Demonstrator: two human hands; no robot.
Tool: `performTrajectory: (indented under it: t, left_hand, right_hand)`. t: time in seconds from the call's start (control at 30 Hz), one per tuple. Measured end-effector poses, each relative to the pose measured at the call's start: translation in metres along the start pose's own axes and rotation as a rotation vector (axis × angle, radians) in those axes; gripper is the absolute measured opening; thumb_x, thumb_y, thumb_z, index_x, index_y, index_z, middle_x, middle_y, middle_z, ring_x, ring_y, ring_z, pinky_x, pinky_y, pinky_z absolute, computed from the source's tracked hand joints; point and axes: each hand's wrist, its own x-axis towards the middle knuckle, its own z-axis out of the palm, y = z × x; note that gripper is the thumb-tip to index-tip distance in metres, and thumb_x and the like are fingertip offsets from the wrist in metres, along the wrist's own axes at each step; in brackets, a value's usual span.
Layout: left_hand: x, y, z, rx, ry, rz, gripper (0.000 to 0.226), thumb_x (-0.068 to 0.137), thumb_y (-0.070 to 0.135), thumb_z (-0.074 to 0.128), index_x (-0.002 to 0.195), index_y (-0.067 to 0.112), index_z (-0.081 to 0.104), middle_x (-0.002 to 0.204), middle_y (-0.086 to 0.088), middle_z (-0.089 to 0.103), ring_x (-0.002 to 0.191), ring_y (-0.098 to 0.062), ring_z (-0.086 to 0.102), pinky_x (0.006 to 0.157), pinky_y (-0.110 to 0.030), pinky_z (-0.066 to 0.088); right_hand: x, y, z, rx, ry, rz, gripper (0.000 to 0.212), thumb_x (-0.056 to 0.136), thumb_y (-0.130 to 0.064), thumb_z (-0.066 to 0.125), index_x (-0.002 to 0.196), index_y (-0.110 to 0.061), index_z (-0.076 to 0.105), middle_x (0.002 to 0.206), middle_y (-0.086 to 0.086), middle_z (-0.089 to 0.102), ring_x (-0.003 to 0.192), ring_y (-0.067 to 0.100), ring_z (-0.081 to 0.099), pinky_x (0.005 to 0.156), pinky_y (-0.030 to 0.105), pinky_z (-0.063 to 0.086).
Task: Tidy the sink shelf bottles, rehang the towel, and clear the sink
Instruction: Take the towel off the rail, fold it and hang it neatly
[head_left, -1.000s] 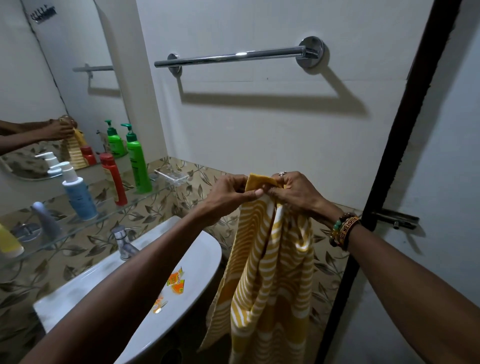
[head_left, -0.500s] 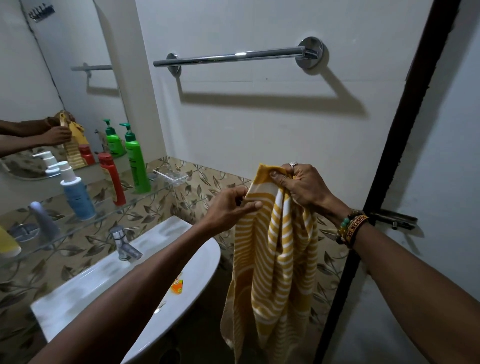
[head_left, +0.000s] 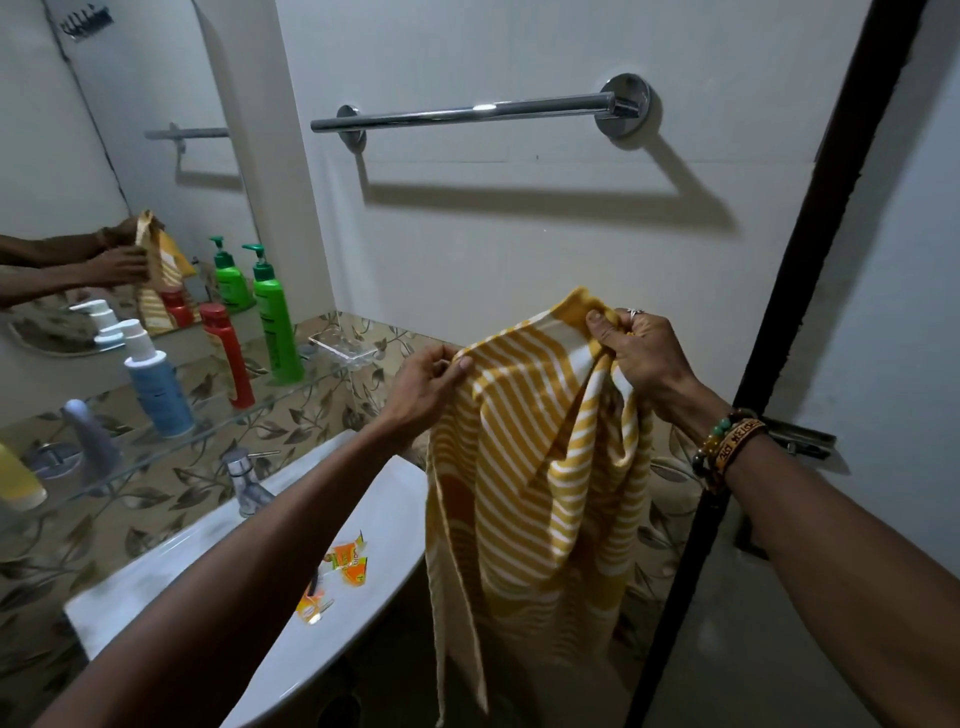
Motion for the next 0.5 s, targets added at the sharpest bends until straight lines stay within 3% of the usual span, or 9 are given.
performTrajectory:
  t: [0.1, 0.2, 0.27, 0.37, 0.43, 0.5]
  left_hand:
    - [0.006, 0.013, 0.002, 0.135, 0.092, 0.120, 0.020, 0.098, 0.031, 0.058, 0.102, 0.013, 0.065, 0.096, -0.010, 0.072, 0.083, -0.017, 0.066, 0.070, -0.027, 0.056]
    - [0.011, 0.019, 0.004, 0.190, 0.157, 0.207, 0.019, 0.096, 0.034, 0.060, 0.099, 0.017, 0.065, 0.093, -0.004, 0.070, 0.082, -0.012, 0.064, 0.067, -0.019, 0.052]
    - [0.014, 0.021, 0.008, 0.249, 0.178, 0.245, 0.015, 0.096, 0.036, 0.060, 0.098, 0.022, 0.064, 0.090, 0.004, 0.067, 0.080, -0.007, 0.062, 0.065, -0.019, 0.051]
    - [0.015, 0.020, 0.015, 0.328, 0.195, 0.305, 0.009, 0.096, 0.039, 0.060, 0.095, 0.030, 0.063, 0.083, 0.017, 0.063, 0.075, 0.004, 0.060, 0.059, -0.018, 0.050]
    - [0.014, 0.016, 0.018, 0.315, 0.188, 0.335, 0.007, 0.096, 0.036, 0.061, 0.094, 0.030, 0.063, 0.081, 0.019, 0.062, 0.072, 0.010, 0.061, 0.055, -0.008, 0.047]
    - [0.014, 0.013, 0.019, 0.299, 0.179, 0.338, 0.007, 0.096, 0.035, 0.061, 0.096, 0.028, 0.064, 0.083, 0.019, 0.063, 0.072, 0.012, 0.061, 0.057, -0.005, 0.046]
  right_hand:
    - [0.004, -0.002, -0.008, -0.017, 0.006, 0.048, 0.031, 0.092, -0.047, 0.066, 0.082, -0.019, 0.077, 0.088, 0.001, 0.077, 0.086, 0.019, 0.072, 0.081, 0.040, 0.060]
    - [0.005, -0.007, -0.014, -0.212, 0.017, 0.045, 0.045, 0.092, -0.056, 0.059, 0.095, -0.014, 0.074, 0.109, 0.007, 0.071, 0.104, 0.029, 0.066, 0.097, 0.054, 0.050]
    - [0.004, -0.015, -0.017, -0.257, 0.091, 0.009, 0.045, 0.094, -0.056, 0.057, 0.106, -0.015, 0.073, 0.118, 0.006, 0.064, 0.108, 0.026, 0.061, 0.101, 0.053, 0.047]
    - [0.001, -0.021, -0.017, -0.126, 0.151, -0.064, 0.027, 0.098, -0.036, 0.060, 0.093, -0.013, 0.073, 0.100, 0.006, 0.071, 0.095, 0.026, 0.067, 0.087, 0.051, 0.056]
    - [-0.002, -0.019, -0.018, -0.133, 0.169, -0.100, 0.019, 0.100, -0.022, 0.058, 0.087, -0.026, 0.072, 0.095, -0.005, 0.071, 0.097, 0.021, 0.067, 0.087, 0.046, 0.058]
    - [-0.005, -0.015, -0.018, -0.129, 0.178, -0.123, 0.025, 0.100, -0.019, 0.058, 0.085, -0.036, 0.068, 0.095, -0.013, 0.069, 0.097, 0.014, 0.067, 0.086, 0.038, 0.059]
